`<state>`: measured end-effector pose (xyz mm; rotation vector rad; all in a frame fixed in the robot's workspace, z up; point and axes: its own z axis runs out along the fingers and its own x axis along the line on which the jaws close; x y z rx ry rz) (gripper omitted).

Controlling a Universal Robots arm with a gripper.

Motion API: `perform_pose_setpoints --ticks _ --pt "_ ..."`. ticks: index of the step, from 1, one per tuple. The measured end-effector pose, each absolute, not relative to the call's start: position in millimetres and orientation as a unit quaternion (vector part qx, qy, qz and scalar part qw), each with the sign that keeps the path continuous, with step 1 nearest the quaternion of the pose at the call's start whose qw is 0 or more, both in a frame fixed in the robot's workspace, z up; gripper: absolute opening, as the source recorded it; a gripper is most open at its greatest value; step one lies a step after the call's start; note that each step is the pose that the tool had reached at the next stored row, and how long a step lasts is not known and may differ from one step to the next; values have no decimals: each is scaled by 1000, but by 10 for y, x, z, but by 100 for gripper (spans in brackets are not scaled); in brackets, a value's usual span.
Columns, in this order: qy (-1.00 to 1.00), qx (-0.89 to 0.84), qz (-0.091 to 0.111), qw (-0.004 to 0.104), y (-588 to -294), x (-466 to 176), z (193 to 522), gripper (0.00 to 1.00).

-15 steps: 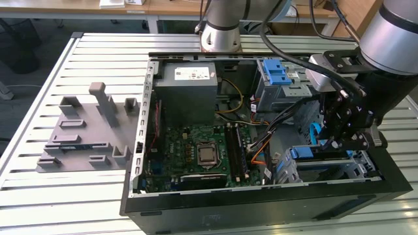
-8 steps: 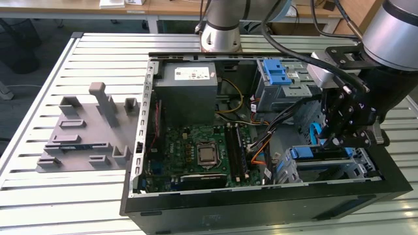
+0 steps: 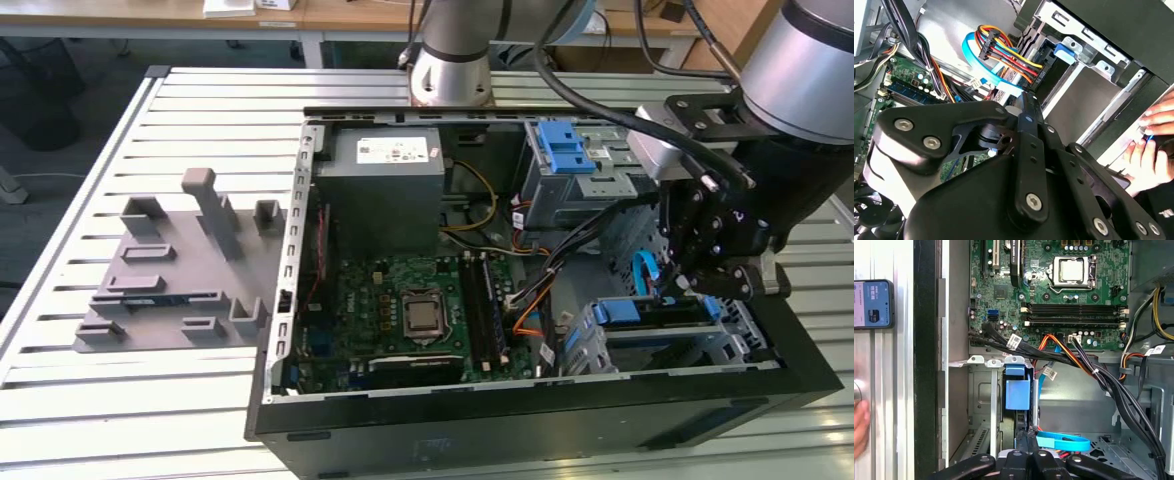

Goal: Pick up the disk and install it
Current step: 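Insert the second disk wire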

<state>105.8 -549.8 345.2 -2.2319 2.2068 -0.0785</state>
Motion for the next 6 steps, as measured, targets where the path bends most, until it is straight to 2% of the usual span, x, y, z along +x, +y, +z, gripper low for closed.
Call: perform_pose_setpoints --ticks 6 --pt "703 -711 -25 1 -5498 1058 3453 11"
